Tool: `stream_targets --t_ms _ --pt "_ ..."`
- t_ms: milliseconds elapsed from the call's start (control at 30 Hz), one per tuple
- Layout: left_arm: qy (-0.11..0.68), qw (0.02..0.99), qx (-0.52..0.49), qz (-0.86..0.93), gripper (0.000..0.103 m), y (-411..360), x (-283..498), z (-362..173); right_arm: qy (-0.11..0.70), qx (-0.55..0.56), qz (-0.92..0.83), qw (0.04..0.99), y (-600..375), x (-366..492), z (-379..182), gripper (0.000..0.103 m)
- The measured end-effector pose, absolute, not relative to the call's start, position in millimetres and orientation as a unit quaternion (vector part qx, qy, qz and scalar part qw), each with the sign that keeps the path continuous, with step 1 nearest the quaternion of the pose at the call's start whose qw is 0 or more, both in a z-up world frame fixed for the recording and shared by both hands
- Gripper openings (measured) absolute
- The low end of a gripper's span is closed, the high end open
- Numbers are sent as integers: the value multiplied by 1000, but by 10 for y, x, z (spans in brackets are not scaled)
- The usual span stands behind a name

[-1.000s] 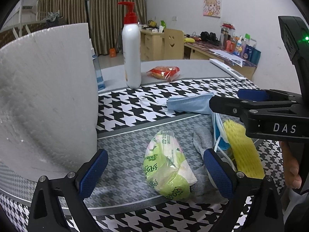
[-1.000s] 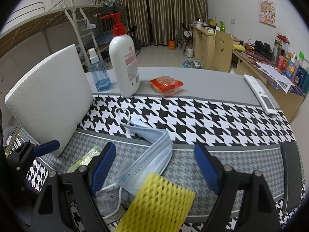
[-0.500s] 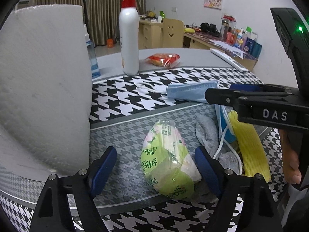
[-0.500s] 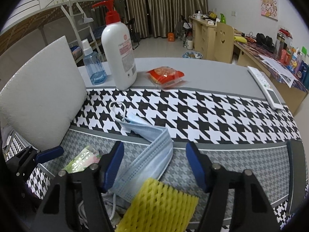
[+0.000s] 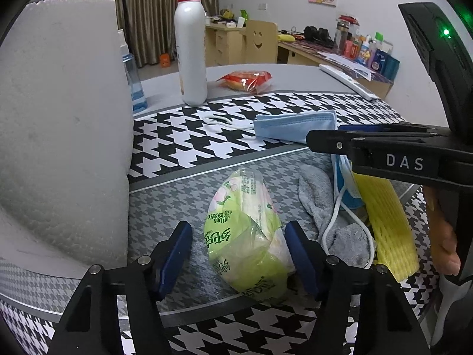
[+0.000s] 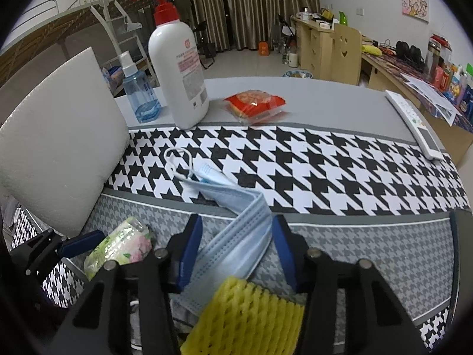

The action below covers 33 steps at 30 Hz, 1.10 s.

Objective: Organize soft objects
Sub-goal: 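Grasp the blue face mask with the right gripper while the left gripper grasps the green tissue pack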

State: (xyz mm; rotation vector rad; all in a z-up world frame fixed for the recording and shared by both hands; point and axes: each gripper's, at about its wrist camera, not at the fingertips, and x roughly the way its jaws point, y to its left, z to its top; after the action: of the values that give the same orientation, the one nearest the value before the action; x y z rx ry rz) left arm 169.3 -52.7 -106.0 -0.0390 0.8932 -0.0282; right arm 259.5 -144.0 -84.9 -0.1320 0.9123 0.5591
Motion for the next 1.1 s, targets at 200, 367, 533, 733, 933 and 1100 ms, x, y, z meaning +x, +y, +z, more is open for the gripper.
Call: stream_targets --t_ms 200,367,533,733,933,1100 --pt "429 903 -23 -10 54 -496 1712 -1053 440 -62 262 856 -1446 2611 -874 39" --pt "428 903 -24 -12 47 -485 1713 -1050 442 -61 256 858 -1458 2617 -878 27" --pt "427 904 -28 -16 39 -477 1706 -1047 441 -54 253 859 -1487 2615 -858 19" --pt "426 904 -29 -16 34 -474 1697 -1044 425 -48 257 867 -1528 2548 -737 18" --pt "418 908 -31 -22 34 -474 1646 -1002 420 -41 255 870 -1555 2465 -674 17" --pt "399 916 -29 -26 34 -482 1551 -886 409 -33 256 875 -1590 2397 -584 17"
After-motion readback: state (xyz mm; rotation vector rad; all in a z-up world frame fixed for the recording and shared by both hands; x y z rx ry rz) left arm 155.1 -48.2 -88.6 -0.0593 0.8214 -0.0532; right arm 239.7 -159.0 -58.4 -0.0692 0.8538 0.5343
